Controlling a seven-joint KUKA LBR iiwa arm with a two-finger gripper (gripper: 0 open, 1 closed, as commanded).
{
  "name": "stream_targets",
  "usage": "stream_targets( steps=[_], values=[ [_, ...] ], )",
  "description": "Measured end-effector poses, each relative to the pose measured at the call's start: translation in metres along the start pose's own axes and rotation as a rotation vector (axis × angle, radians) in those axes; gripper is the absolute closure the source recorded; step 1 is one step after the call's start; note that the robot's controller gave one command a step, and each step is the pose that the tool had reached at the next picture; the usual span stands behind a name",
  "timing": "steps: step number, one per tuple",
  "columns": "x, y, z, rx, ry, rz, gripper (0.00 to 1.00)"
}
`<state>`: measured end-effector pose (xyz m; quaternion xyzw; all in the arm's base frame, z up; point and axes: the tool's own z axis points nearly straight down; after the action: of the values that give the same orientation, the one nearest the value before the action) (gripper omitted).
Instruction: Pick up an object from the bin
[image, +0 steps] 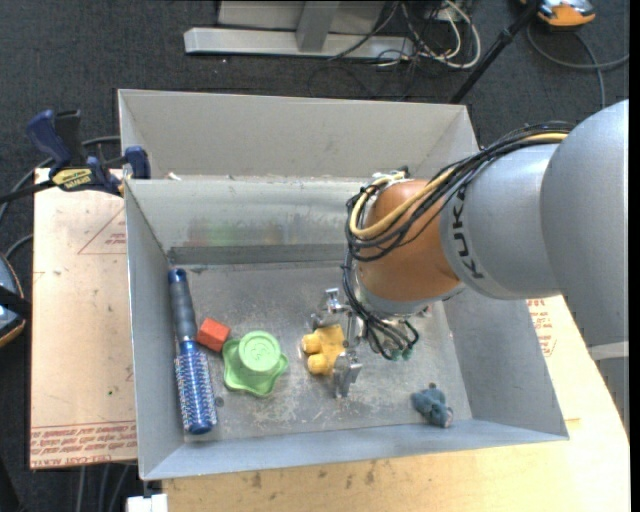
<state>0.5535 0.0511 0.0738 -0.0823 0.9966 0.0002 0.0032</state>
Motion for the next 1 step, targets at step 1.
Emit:
stream_targets(
  steps=[1],
  values=[
    [-0.0012,0.0001,-0.0022,-0.001,0.005,0.0,0.0]
  ],
)
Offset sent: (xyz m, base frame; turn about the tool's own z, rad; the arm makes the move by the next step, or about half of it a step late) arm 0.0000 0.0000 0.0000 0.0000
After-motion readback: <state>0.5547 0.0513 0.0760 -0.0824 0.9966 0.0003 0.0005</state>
